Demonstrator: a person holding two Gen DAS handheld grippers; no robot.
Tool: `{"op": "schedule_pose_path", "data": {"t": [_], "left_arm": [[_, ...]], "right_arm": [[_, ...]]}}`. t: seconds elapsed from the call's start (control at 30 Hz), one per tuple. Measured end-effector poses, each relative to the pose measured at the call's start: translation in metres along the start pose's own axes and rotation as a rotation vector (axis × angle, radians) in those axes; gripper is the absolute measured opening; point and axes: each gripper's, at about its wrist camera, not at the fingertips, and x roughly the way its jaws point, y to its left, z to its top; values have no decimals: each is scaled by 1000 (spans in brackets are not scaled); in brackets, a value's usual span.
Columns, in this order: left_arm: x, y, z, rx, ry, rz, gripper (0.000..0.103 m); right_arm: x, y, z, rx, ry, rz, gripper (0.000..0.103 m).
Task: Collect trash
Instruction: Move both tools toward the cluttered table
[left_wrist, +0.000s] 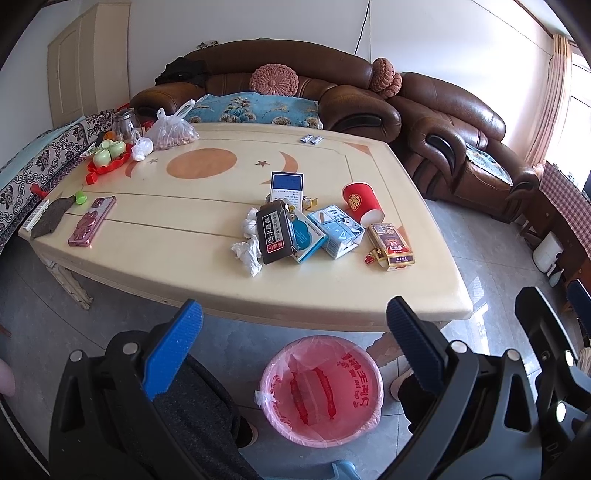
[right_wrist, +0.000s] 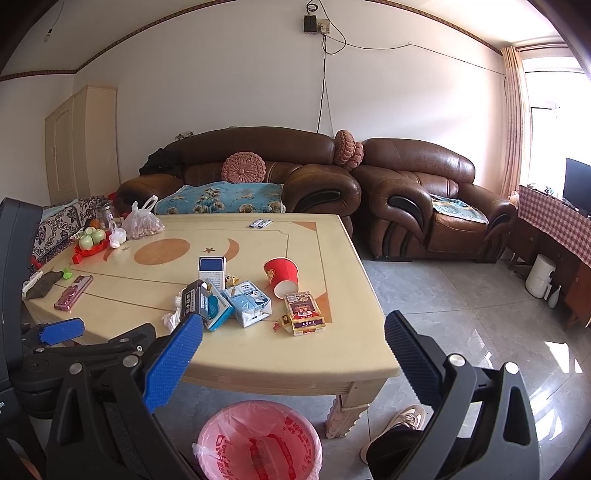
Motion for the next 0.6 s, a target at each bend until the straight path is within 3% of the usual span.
{"op": "schedule_pose_path", "data": {"t": [0.6], "left_arm": [[16,14,13,-21,63,0,98]], "right_arm": [[27,-2,1,19,33,63,97]]}}
